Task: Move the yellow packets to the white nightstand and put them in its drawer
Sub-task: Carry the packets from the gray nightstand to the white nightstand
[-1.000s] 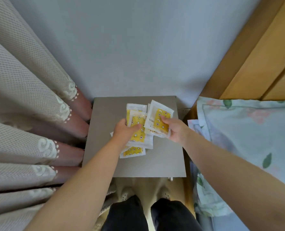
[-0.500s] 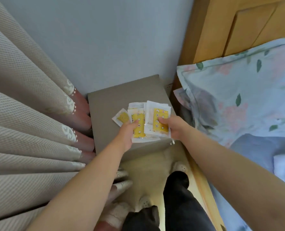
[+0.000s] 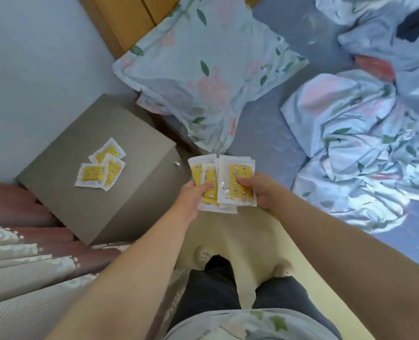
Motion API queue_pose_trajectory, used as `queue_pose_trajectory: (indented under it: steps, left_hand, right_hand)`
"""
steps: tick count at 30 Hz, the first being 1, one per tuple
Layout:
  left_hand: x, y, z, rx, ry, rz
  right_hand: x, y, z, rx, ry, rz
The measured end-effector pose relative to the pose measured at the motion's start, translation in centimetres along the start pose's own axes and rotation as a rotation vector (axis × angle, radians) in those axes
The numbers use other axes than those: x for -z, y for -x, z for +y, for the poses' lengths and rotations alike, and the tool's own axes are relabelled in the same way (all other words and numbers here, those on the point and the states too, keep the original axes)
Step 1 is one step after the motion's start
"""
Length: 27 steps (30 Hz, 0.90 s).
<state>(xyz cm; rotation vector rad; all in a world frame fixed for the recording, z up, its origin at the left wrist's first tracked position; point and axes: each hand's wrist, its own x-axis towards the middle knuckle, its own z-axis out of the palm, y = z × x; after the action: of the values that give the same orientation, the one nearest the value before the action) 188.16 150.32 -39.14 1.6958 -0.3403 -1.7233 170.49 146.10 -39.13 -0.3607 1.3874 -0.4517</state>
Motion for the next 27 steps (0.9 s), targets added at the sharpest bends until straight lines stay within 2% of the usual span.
queue_pose_trajectory:
  steps: [3,7,14,17,21,27]
  left_hand:
    - [-6.4,1.5,-2.8,0.017,-0.136,-0.068]
    - [-15.2,4.2,-8.5,0.034,-0.373,-0.249]
    - [-33.6,11.6,-23.1,0.083,-0.788,-0.511]
    - [-41.2,15.8,-29.7,0.075,-0.981,-0.703]
    - [-49.7,21.3,-37.7,0.091,-1.192,-0.912]
    - [-60.5,29.0,-49.4,0.245,-1.377,-1.116]
  right_hand:
    - [7.5,2.2,2.9,-0.006,-0.09,0.088]
    - [18.7,6.2,8.3,-0.007,-0.189,0.185]
    - [40.1,16.2,22.5,-0.026,-0.477,0.371]
    - [47.5,22.0,28.9,0.018,-0.675,0.48]
    - [55.1,28.6,37.1,0.08,-0.891,0.627]
    - [63.3,36.9,47.0,0.142,-1.155,0.814]
